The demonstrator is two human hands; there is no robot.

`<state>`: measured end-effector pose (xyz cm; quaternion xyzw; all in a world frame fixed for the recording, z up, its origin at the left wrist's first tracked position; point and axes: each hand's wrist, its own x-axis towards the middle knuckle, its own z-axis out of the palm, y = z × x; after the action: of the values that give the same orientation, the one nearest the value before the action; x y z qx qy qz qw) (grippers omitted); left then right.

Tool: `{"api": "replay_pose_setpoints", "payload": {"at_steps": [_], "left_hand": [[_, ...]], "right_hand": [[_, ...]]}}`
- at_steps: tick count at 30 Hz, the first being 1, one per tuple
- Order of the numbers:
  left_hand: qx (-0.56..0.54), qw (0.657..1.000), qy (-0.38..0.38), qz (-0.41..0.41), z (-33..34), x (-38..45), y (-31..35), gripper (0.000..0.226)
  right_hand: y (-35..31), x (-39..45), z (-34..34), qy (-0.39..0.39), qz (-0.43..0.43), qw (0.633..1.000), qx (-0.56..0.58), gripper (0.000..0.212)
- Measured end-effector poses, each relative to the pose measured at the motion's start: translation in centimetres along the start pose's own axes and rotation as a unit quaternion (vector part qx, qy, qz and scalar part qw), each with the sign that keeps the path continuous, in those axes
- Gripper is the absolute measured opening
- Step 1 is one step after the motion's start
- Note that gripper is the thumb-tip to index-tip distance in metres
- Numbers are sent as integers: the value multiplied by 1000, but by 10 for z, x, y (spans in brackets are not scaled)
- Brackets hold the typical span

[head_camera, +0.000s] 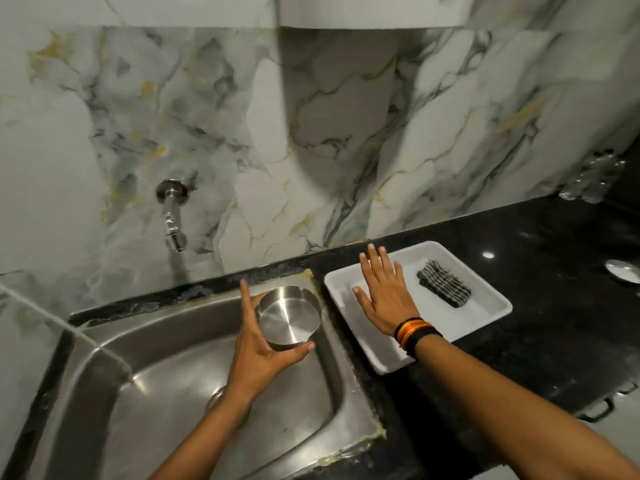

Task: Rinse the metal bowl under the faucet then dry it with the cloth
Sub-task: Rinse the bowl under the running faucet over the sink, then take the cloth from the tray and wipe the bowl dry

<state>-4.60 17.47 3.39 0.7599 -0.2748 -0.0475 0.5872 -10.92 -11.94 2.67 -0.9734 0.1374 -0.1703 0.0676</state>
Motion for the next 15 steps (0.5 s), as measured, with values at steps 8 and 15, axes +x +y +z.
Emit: {"api": "replay_pose_setpoints", "payload": {"at_steps": [8,15], "left_hand": [[-7,1000,-1,-26,61,8,3,163],[-11,997,21,-76,102,21,4,166]], "right_hand": [[157,19,23,-141,103,980,-98,75],[251,24,52,-255,151,951,-90,71]]}}
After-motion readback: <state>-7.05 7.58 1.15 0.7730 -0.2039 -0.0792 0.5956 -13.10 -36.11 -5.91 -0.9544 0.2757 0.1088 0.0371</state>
